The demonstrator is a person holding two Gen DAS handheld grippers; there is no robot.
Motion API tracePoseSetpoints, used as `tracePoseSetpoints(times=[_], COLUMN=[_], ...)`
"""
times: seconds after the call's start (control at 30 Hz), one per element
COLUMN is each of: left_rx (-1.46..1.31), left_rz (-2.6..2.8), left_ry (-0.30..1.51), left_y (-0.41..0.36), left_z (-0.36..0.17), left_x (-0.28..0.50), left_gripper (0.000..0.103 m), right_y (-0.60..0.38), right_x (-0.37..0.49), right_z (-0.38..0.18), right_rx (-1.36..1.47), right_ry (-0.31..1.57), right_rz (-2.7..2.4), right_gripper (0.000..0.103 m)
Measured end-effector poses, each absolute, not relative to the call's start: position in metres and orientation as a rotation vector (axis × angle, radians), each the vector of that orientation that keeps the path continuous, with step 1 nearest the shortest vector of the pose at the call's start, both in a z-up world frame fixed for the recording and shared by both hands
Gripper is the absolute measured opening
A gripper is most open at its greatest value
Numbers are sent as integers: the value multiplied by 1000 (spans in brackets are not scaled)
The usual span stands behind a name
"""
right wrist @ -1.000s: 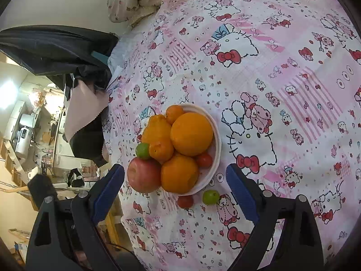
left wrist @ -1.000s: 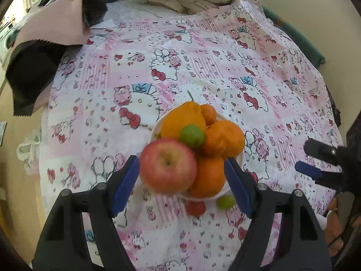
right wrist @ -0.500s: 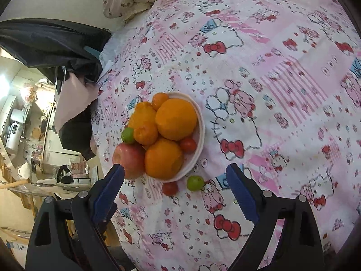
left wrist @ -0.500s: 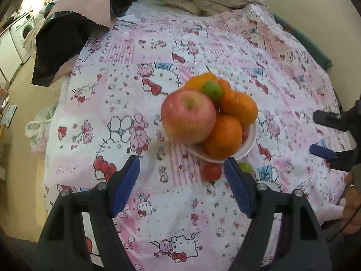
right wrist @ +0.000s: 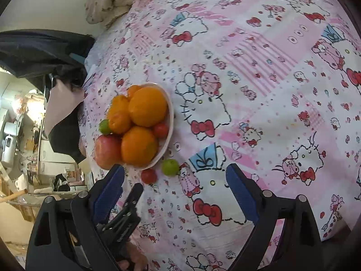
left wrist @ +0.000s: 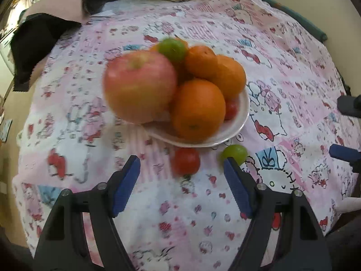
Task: Organize fruits
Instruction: 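Move the left tool to a red cherry tomato and grasp it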
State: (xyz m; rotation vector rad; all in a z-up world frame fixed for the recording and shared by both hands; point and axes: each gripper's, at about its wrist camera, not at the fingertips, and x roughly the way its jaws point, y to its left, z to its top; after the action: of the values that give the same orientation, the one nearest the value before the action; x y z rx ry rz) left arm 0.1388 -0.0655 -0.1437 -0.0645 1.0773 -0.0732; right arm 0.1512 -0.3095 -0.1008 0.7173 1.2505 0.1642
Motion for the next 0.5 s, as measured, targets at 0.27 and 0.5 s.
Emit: tracePoseSetpoints(times=[0.27, 0.5], left_rx=[-6, -13], left_rz=[-63, -75], left_ry=[1158, 1162], left_y=[-80, -74], left_z=[-179, -182], left_x=[158, 163], left_gripper=[69, 43], right_y=[-305, -291], right_x=[156, 160], right_z=[-105, -104], right_rx=[705, 659], right_ry=[1267, 1272], right_rz=[177, 194], right_gripper=[94, 94])
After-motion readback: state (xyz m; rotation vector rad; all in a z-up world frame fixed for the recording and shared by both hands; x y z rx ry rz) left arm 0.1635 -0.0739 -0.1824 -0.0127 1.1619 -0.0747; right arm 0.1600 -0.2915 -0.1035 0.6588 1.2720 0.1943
